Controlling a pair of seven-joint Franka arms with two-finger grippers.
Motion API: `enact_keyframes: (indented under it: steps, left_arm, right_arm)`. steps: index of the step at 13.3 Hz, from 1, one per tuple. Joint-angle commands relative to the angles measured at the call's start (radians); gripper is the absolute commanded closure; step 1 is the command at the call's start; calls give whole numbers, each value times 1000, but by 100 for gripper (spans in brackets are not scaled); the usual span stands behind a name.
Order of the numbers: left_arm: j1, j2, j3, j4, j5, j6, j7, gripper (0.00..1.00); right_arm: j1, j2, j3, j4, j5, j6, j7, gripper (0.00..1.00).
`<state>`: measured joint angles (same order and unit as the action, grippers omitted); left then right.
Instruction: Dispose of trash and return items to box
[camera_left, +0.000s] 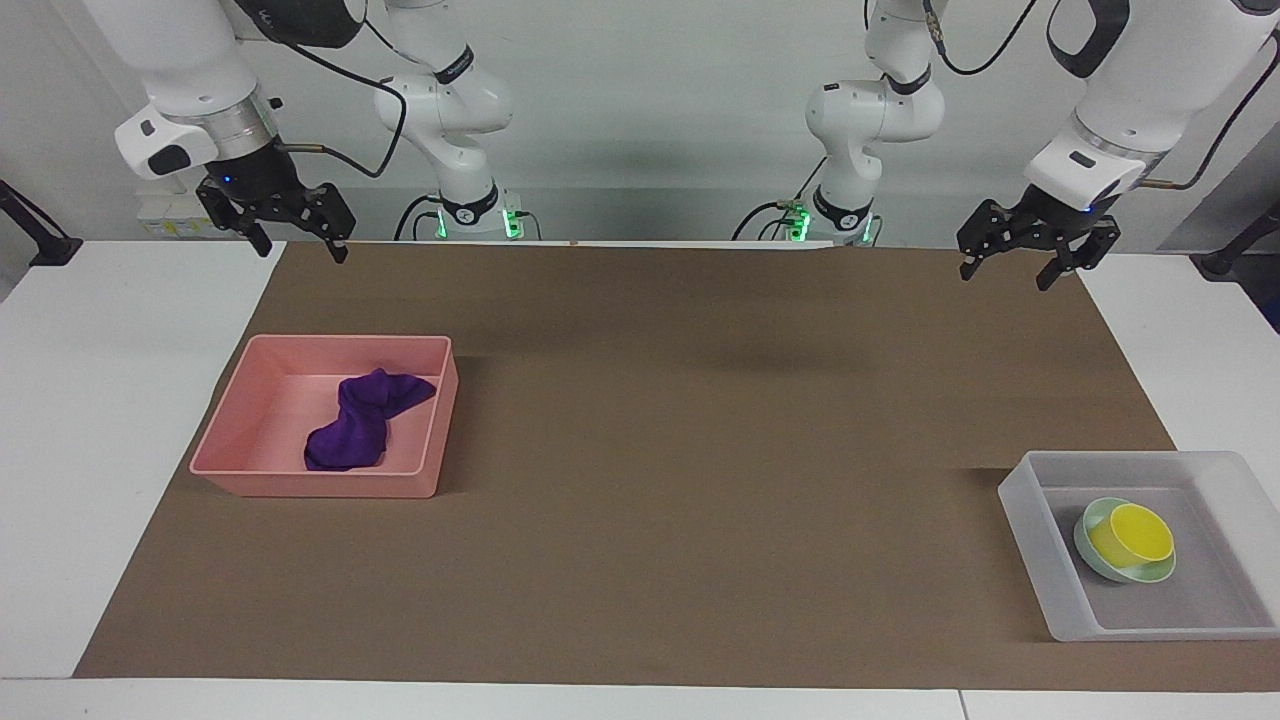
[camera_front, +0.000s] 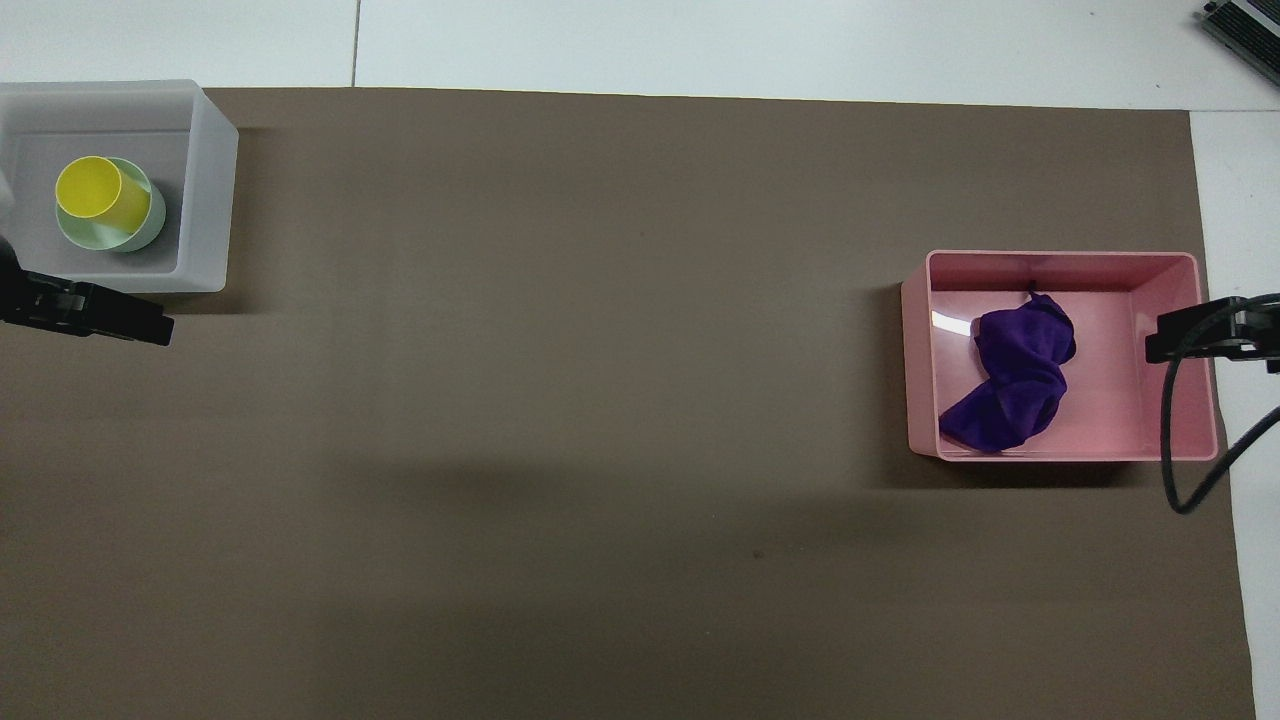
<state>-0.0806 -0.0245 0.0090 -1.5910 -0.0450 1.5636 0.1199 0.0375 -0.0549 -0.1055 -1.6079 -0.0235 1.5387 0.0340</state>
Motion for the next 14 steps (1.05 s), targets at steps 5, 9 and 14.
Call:
enact_keyframes:
  steps: [5, 9, 14]
  left_arm:
    - [-24, -25, 13, -33, 25, -14, -16, 0]
    - [-13, -26, 14, -35, 30, -30, -3, 0]
    - [-11, -25, 14, -33, 30, -25, -6, 0]
  right_arm:
    - [-1, -19, -2, -26, 13, 17, -17, 0]
    - [-1, -19, -3, -26, 13, 17, -17, 0]
    - [-1, -19, -3, -26, 13, 17, -17, 0]
